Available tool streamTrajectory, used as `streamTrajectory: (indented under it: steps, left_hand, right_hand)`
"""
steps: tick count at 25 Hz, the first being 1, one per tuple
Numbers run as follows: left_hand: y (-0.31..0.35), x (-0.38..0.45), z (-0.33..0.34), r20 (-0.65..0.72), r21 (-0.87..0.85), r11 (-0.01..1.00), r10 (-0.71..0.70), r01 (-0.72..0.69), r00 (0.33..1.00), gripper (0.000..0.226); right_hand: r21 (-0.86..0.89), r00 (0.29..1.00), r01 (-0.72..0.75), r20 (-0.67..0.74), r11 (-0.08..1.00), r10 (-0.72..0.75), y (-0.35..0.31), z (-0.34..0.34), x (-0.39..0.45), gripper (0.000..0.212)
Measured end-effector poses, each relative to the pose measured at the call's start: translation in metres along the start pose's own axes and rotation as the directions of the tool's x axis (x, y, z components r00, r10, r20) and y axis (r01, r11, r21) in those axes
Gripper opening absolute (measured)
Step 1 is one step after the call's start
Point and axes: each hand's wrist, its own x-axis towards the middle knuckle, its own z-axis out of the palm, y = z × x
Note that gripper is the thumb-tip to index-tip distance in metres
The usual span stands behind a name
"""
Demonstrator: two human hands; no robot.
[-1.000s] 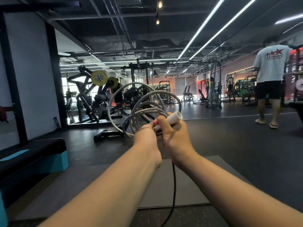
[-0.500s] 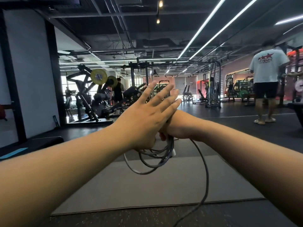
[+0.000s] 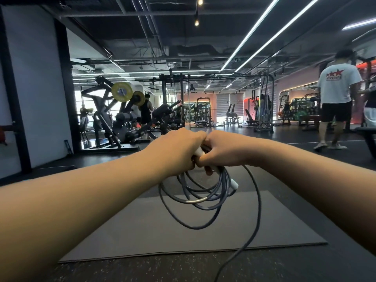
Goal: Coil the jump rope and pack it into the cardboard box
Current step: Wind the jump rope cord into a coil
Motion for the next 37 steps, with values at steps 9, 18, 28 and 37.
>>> streamTrajectory:
  steps: [9,18,28,37]
  left_hand:
    - [0.02,-0.018,-0.005,-0.058,0.466,0.802,-0.395,0.375,0.917,0.033]
    - [-0.001,-0.026,0.009,0.271,-0.362,0.932,0.109,-0.003,0.956,0.027]
    - [-0.011,-0.039,0.013,0.231,0.224,0.969,0.051,-0.104,0.972,0.012]
    - [-0.057,-0.065,0.02,0.381,0.024,0.997,-0.074,0.07,0.922,0.018]
  right_hand:
    - [-0.07,0.999,0.038,0.001,0.997,-0.038,0.004,0.008,-0.006,0.027]
    - [-0.183,0.984,0.177,0.032,0.967,-0.174,0.015,0.022,-0.009,0.034]
    - [-0.081,0.998,0.055,0.015,0.995,-0.054,0.043,-0.006,-0.019,0.045]
    - [0.055,0.978,-0.114,-0.17,0.992,0.122,0.094,-0.008,-0.031,0.063]
